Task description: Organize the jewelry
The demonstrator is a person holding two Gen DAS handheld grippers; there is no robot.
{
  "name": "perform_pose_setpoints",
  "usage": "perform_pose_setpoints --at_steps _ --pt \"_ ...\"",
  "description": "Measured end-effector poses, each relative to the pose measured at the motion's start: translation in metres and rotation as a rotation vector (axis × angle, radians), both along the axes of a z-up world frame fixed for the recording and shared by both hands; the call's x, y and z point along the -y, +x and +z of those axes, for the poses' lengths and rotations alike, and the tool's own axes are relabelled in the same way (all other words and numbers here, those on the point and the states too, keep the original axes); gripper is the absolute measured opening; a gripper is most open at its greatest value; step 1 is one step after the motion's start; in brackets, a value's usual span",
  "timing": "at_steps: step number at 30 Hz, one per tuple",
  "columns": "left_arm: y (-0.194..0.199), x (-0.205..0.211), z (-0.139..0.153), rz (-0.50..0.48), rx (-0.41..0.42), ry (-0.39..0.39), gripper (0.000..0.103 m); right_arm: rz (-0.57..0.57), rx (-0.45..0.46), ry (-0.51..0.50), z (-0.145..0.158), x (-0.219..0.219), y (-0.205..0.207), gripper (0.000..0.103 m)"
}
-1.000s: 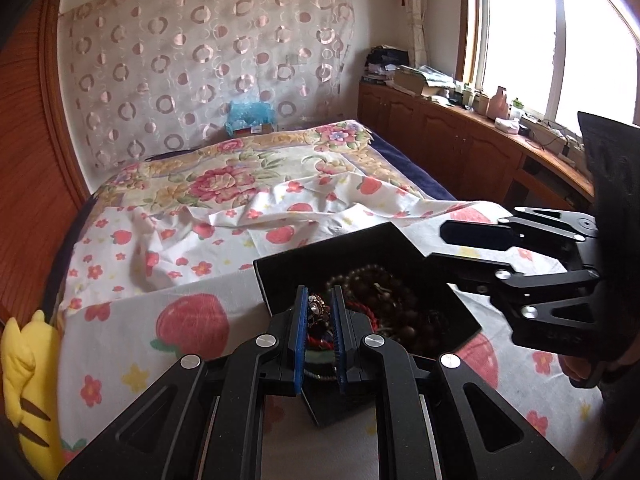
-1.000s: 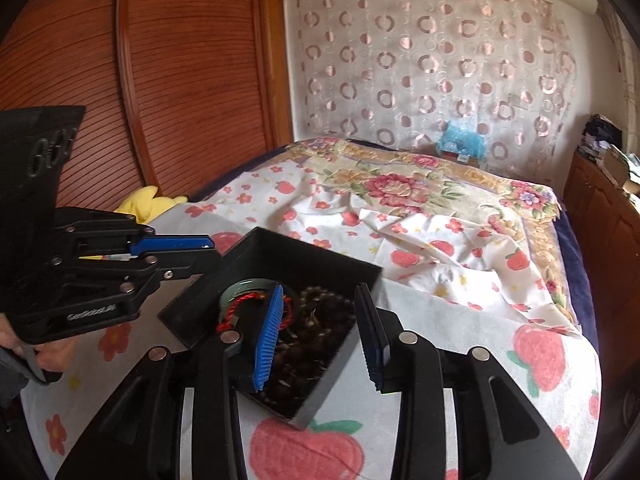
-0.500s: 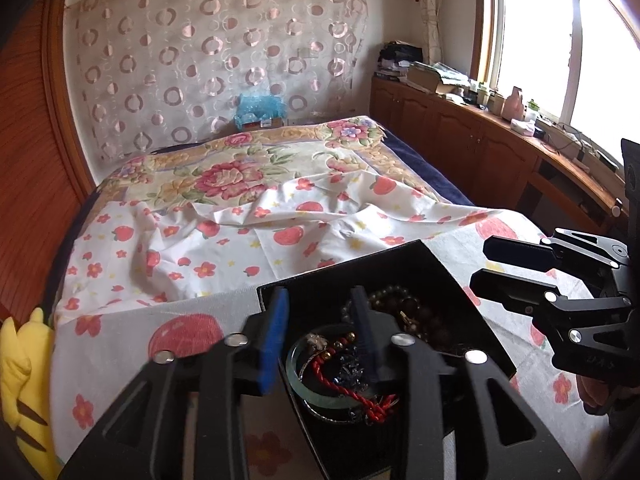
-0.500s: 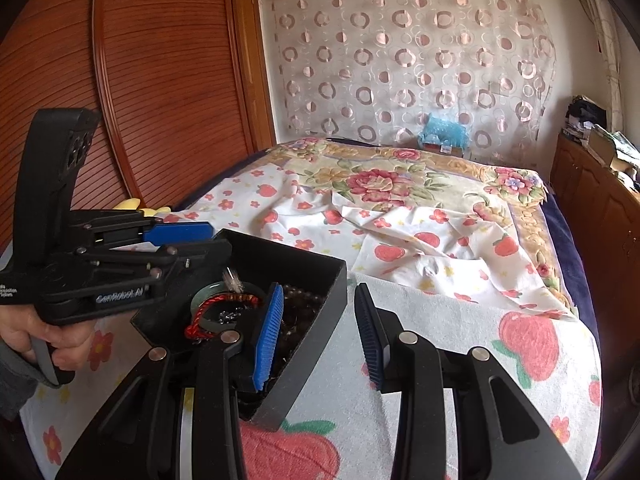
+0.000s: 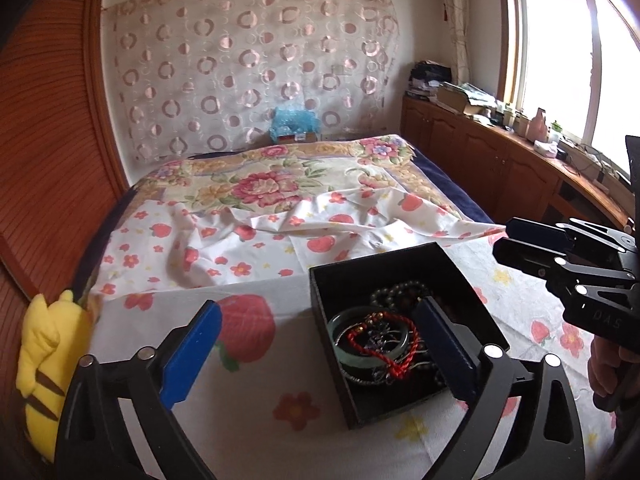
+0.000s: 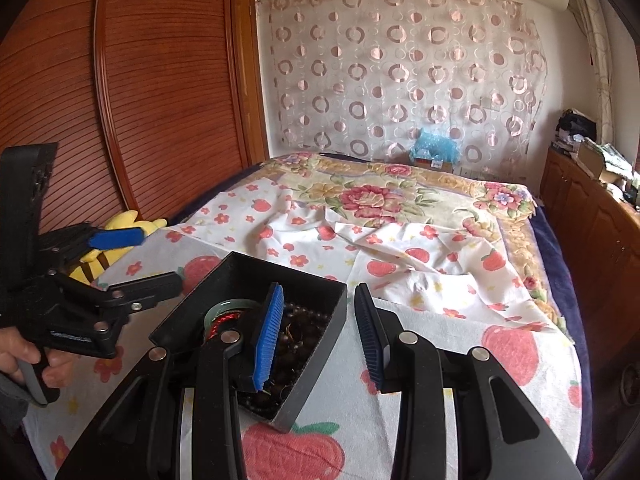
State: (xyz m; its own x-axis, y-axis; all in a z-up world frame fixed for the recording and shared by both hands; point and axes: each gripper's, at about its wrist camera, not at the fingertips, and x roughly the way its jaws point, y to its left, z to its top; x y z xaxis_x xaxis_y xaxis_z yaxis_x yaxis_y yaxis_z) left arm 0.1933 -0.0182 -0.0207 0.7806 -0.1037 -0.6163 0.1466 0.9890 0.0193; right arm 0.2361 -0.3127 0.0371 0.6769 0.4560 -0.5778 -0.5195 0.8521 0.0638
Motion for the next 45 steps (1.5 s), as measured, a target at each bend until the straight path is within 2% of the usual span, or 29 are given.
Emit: perform_pose_setpoints --at_steps 1,3,5,8,11,13,19,28,33,45 --pt "-0.003 -0.001 0.001 0.006 0.002 0.0 0.095 -0.006 0.0 0.0 0.001 0.001 -0.002 0.04" --pt "-0.012 -0.004 0.005 0.023 0.007 -0.003 0.095 -0.026 0.0 0.006 0.005 0.004 -0.009 0.048" --pt "-0.022 -0.005 0.009 0.035 0.015 0.0 0.095 -0.047 0.004 0.015 0.007 0.008 -0.016 0.06" --pt "-0.038 -0.007 0.012 0.052 0.024 0.009 0.095 -0.081 0.013 0.024 0.011 0.015 -0.031 0.067" --pt "-0.055 -0.006 0.017 0.06 0.04 0.014 0.095 -0.111 0.024 0.027 0.013 0.021 -0.048 0.083" --pt "-0.067 -0.006 0.019 0.068 0.048 0.012 0.095 -0.126 0.03 0.032 0.014 0.024 -0.058 0.089" --pt "-0.106 -0.003 0.025 0.067 0.069 -0.008 0.095 -0.143 0.063 0.036 0.019 0.026 -0.098 0.1" --pt "-0.155 0.0 0.043 0.102 0.156 0.003 0.095 -0.177 0.135 0.08 0.04 0.03 -0.155 0.1" --pt "-0.167 0.001 0.04 0.099 0.141 -0.023 0.095 -0.201 0.164 0.103 0.044 0.034 -0.179 0.1" --pt "-0.184 0.001 0.043 0.093 0.165 -0.022 0.095 -0.214 0.17 0.12 0.039 0.032 -0.198 0.1"
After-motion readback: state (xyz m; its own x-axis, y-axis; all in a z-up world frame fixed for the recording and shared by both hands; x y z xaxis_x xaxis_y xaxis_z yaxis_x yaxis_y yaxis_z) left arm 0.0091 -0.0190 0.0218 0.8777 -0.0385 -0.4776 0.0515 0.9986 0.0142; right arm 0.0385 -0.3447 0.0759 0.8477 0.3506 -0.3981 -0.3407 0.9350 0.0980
